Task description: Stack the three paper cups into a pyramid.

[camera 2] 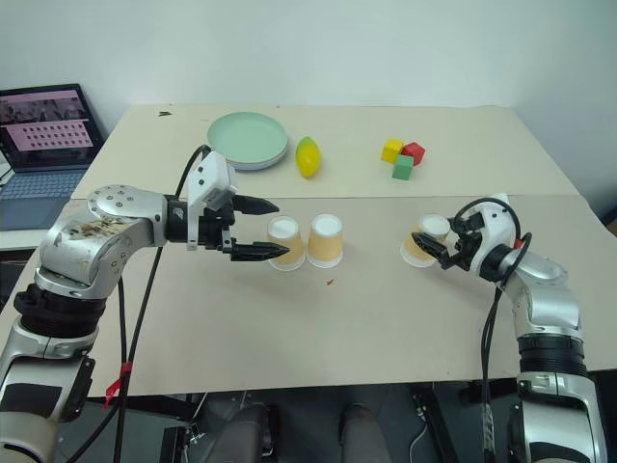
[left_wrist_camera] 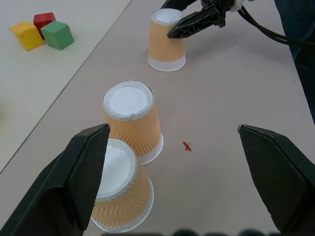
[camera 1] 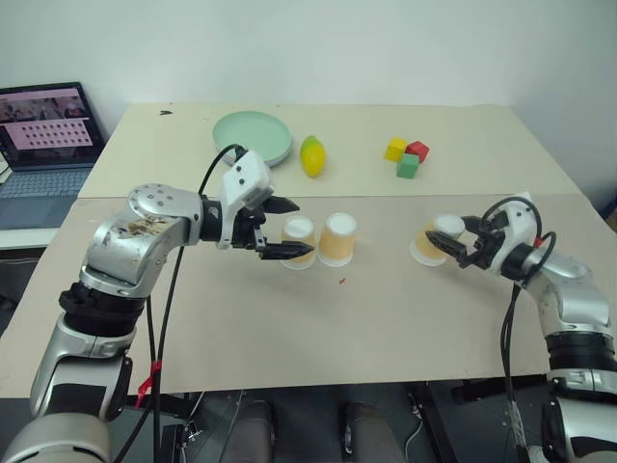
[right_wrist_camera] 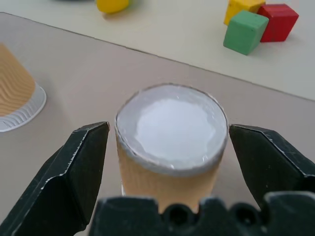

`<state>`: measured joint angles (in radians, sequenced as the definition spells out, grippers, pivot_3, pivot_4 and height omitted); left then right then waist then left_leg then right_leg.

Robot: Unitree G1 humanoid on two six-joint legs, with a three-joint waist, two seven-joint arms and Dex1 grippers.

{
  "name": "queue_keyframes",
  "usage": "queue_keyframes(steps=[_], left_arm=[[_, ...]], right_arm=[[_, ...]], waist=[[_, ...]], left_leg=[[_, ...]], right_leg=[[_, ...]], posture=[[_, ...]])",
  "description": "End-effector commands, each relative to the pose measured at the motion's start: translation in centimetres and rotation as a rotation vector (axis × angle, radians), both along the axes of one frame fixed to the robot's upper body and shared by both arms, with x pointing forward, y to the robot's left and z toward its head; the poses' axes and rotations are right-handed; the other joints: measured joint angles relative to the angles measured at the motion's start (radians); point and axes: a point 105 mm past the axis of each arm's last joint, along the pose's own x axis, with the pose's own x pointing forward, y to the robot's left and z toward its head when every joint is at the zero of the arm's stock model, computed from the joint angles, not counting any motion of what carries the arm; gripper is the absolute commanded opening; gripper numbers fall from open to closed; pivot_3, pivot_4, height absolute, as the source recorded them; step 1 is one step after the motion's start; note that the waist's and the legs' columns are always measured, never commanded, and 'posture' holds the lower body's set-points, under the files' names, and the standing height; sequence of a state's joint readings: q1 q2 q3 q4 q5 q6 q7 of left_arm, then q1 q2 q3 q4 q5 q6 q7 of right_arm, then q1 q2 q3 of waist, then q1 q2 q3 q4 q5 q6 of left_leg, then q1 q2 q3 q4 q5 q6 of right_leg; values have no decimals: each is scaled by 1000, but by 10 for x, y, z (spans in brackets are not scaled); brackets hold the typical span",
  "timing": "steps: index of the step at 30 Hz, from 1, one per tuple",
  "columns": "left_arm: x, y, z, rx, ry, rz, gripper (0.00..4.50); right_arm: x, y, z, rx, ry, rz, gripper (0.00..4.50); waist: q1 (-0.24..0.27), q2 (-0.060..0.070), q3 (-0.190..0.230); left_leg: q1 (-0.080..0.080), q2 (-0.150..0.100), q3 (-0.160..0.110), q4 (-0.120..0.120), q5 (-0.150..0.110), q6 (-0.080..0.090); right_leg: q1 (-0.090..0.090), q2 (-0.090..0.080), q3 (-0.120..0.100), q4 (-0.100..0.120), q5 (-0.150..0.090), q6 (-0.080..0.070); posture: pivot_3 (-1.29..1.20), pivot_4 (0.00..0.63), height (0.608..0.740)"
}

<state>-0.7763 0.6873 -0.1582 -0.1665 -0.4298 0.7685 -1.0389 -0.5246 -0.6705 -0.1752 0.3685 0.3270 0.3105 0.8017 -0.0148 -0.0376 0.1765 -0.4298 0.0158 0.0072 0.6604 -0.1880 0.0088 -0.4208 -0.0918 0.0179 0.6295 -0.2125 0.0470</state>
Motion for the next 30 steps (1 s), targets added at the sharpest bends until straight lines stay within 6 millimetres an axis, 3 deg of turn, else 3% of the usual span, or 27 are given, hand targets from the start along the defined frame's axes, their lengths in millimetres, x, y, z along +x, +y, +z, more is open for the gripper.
queue_keyframes(steps=[1,2,7,15,18,24,30], left_arm=[[-3,-2,9,-11,-49,-6,4438],[-2,-3,9,-12,-50,-6,4438],[-1,-3,9,-15,-55,1,4500],[-4,-1,7,-8,-42,-8,4500],[-3,0,8,-7,-41,-7,4500],[-11,4,5,4,-3,-29,4500],[-18,25,11,39,19,-17,4500]], right_arm=[[6,6,22,-4,-72,17,4500],[7,6,22,-3,-70,14,4500],[6,1,15,-27,-56,-2,3098],[1,1,24,-43,-71,-2,3098],[0,6,39,-61,-95,16,3098],[-11,38,84,-126,-136,140,3098],[-30,81,107,-200,-118,329,3098]], waist=[[0,0,0],[0,0,0],[1,0,0],[1,0,0],[1,0,0],[-3,2,1],[-5,3,2]], left_leg=[[0,0,0,0,0,0],[0,0,0,0,0,0],[0,0,0,0,0,0],[0,0,0,0,0,0],[0,0,0,0,0,0],[0,0,0,0,0,0],[0,1,0,0,0,0]], right_leg=[[0,0,0,0,0,0],[0,0,0,0,0,0],[0,0,0,0,0,0],[0,0,0,0,0,0],[0,0,0,0,0,0],[-1,0,0,0,0,0],[-1,1,0,1,0,0]], posture=[[0,150,740],[0,150,740],[0,150,740],[0,150,740],[0,150,740],[0,150,740],[0,150,740]])
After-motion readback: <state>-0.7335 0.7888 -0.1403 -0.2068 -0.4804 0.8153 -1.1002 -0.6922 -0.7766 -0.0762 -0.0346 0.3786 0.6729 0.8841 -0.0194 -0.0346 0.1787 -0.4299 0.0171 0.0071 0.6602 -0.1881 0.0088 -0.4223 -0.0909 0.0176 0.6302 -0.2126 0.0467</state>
